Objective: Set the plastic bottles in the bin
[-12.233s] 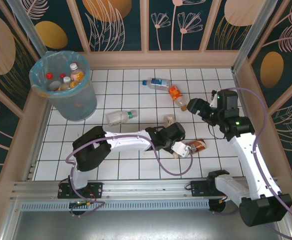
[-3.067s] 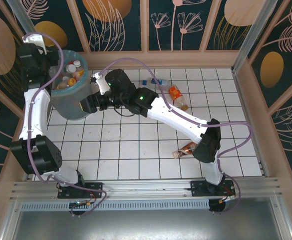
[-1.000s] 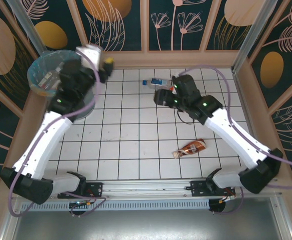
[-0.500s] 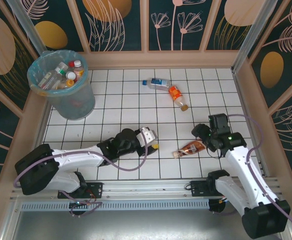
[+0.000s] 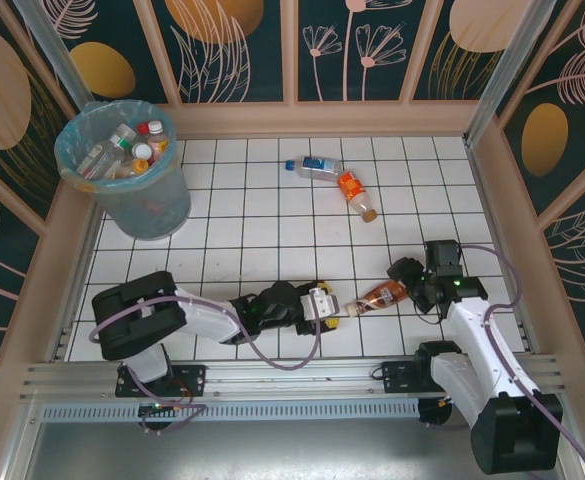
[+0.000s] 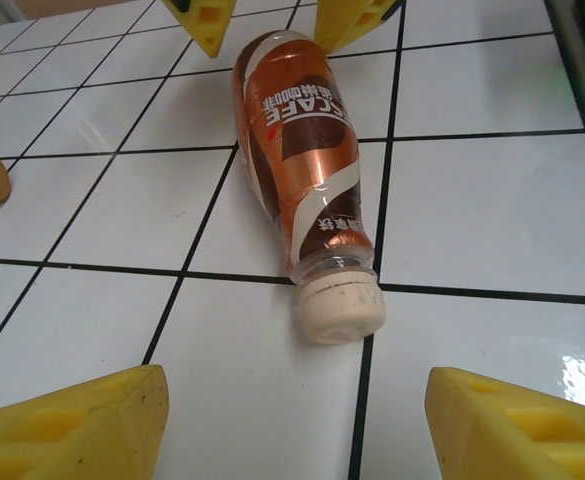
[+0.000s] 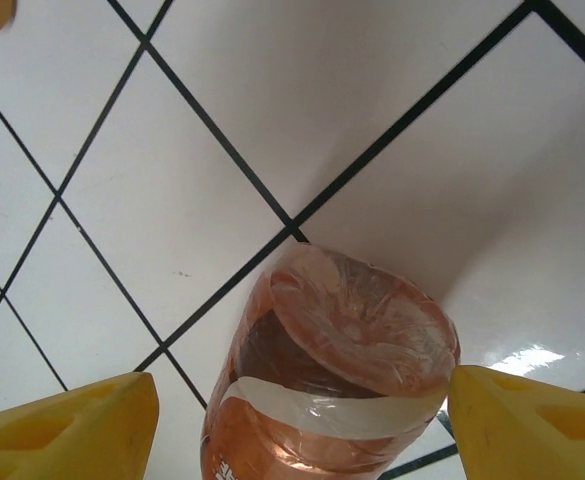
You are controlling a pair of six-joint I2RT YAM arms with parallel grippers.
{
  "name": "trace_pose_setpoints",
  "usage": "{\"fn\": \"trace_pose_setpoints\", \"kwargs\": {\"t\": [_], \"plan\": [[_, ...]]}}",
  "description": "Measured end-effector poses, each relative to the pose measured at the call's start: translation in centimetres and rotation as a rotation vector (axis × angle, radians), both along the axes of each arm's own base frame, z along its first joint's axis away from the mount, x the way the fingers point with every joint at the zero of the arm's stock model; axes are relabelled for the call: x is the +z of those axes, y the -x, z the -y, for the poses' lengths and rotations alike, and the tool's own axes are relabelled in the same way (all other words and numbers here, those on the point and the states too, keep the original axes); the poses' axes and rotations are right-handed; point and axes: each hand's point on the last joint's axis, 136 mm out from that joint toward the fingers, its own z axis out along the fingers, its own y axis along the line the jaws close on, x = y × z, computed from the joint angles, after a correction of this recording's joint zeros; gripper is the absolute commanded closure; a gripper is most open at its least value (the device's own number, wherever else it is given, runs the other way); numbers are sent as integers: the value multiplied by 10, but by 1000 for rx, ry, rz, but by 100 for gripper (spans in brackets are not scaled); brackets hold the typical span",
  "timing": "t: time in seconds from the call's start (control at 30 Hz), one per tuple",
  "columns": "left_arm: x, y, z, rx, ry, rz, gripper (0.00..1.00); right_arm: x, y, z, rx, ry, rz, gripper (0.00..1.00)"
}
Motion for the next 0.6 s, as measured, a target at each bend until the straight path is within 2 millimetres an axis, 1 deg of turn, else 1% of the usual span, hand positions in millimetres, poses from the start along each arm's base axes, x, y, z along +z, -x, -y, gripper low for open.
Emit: {"fn": "trace_pose_setpoints", "kwargs": {"t": [0.1,0.17,0.37,0.5,0.6], "plan": [[-9,-4,10,-3,-13,1,31,-3,-1,-2,6,-9,-11,24],[-12,-6,17,-12,-25,11,31,-5,-2,-4,11,-18,-21,23],[-9,-7,40,-73,-45,48,34,-12,-1,-7,35,-30,-53,24],[-22,-2,48,-126,-112,55,33,-12,-1,-8,37,-33,-53,24],[-35,5,50,-159,-162,56,33,-12,-1,-8,37,-34,-52,25]]}}
